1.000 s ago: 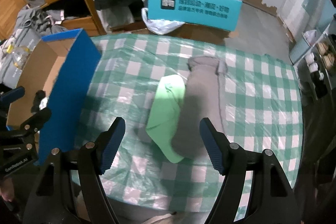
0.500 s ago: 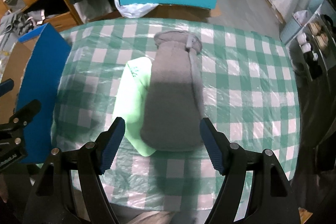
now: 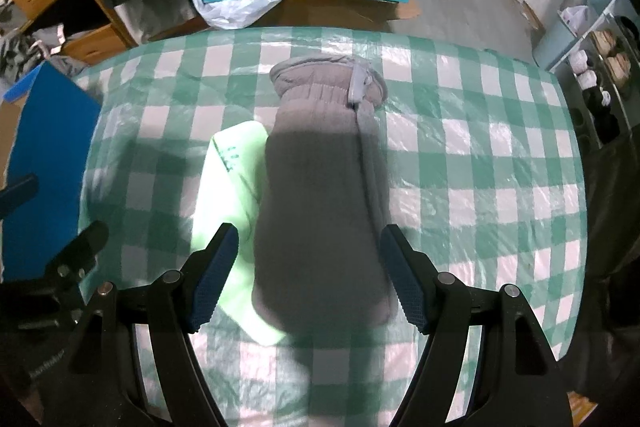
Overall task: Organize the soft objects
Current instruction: 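Move right gripper to the grey mitten cuff while left gripper approaches the green pad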
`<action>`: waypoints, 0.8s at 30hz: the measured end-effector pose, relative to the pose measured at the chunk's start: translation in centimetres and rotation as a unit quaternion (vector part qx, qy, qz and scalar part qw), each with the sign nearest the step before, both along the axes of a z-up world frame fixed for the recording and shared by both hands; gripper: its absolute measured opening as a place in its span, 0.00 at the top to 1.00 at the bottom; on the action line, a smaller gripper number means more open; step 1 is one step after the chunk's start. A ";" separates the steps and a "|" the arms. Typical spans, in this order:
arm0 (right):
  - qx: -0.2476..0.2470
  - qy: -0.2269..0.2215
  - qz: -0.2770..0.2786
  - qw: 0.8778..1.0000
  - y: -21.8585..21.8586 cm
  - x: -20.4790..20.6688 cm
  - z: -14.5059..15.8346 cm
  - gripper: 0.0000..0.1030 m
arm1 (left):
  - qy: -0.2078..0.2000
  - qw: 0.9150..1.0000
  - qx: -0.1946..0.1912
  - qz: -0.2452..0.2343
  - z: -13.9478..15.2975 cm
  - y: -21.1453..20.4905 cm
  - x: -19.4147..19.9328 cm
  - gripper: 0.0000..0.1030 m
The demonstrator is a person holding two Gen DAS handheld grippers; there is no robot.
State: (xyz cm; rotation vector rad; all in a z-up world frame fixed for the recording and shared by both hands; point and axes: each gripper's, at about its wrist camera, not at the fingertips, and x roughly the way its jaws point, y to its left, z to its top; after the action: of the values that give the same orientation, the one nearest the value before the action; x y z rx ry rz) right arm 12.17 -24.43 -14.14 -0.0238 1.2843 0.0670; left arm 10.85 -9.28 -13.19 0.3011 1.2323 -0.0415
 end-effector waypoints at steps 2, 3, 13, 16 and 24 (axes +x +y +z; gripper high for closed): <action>0.000 0.004 -0.008 1.000 -0.1 0.6 -0.6 0.29 | 0.007 1.000 -0.001 0.003 -0.8 -0.2 0.6 0.20; 0.000 0.005 -0.010 1.000 -0.2 0.9 -0.9 0.29 | 0.010 1.000 -0.001 0.003 -1.1 -0.2 0.7 0.20; -0.020 0.023 -0.012 0.999 0.2 2.1 -3.4 0.29 | 0.040 0.999 -0.003 0.023 -3.9 0.2 2.6 0.20; -0.029 0.028 -0.010 0.999 0.5 2.3 -4.3 0.29 | 0.047 0.999 -0.003 0.024 -4.4 0.1 2.8 0.20; -0.012 0.031 -0.015 0.999 0.2 2.7 -5.4 0.52 | 0.057 0.998 0.002 0.017 -5.4 -0.5 2.7 0.20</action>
State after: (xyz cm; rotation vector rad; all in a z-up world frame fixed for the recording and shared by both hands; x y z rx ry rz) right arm 14.85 -24.24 -19.50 -0.0240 1.3470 0.0263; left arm 13.57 -9.75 -18.62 0.2847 1.3508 -0.0274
